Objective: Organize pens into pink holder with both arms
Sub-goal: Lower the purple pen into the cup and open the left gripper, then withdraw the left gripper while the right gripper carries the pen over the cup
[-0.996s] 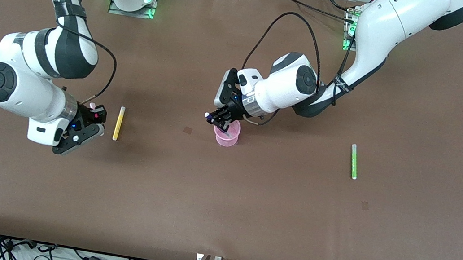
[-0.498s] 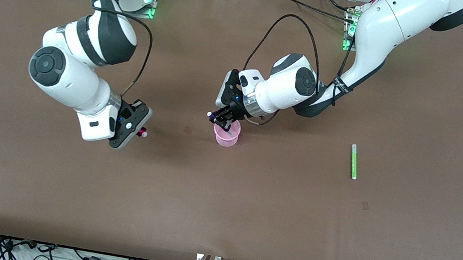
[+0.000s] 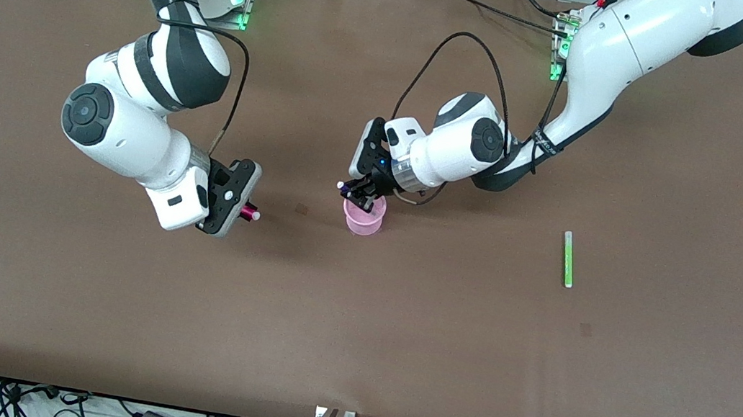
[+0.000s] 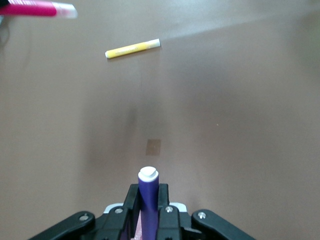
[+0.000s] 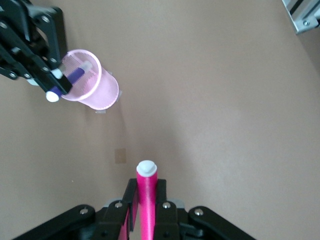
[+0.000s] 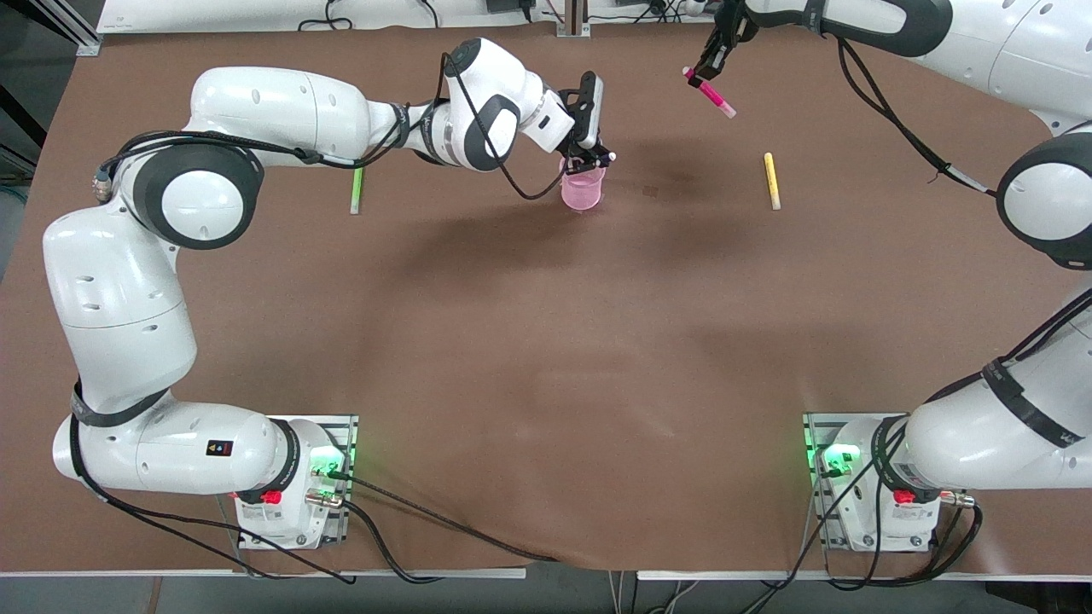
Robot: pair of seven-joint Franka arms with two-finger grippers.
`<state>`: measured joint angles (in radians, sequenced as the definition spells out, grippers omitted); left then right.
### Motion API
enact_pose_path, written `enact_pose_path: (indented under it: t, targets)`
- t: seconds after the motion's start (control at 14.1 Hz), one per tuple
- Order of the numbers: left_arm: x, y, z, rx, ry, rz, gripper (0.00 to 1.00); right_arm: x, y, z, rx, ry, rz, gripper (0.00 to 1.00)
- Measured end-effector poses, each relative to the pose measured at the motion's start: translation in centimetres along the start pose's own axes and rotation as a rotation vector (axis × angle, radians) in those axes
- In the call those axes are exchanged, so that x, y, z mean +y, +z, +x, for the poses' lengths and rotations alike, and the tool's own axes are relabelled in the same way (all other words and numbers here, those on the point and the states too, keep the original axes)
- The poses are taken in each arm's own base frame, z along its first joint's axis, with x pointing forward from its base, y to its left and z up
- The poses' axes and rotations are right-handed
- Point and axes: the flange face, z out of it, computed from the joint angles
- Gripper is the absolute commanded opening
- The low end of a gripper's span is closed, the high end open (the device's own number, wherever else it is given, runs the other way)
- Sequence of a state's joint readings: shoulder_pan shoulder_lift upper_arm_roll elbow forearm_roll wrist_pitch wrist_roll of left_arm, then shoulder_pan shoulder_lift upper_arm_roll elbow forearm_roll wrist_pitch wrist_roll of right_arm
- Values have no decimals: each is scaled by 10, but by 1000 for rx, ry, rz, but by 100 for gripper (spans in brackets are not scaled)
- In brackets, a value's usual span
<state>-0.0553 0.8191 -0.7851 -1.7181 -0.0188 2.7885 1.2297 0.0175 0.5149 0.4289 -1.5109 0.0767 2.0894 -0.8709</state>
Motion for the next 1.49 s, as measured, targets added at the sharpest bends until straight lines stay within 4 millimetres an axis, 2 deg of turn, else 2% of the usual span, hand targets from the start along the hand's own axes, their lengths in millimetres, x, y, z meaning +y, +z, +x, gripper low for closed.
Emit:
enact_pose_path:
  t: [0.43,0.57,0.71,0.93,1.07,1.21,1.28,1.49]
  targets:
    - [-5,-2,-8,-3,-2,11,100,0,-3,3,13,-4,-11,0]
    - [-10,-11,-9,-6,-29,14,100,-5,-3,10,24,-19,-8,0]
    - [-17,-30,-7,-40,-96,-21,100,-14,-4,23,49,-39,-16,0]
    - [-19,-81,12,-159,-286,-102,100,-27,-6,43,97,-68,-36,0]
    - [-20,-116,10,-263,-444,-138,100,-42,-5,63,152,-80,-36,0]
    - [-28,-148,-13,-356,-591,-166,100,-64,-1,88,198,-106,-37,0]
    - [-37,-167,-33,-409,-651,-162,100,-78,4,102,218,-126,-39,0]
    - [-72,-241,-85,-584,-798,-91,100,-116,30,134,265,-153,0,0]
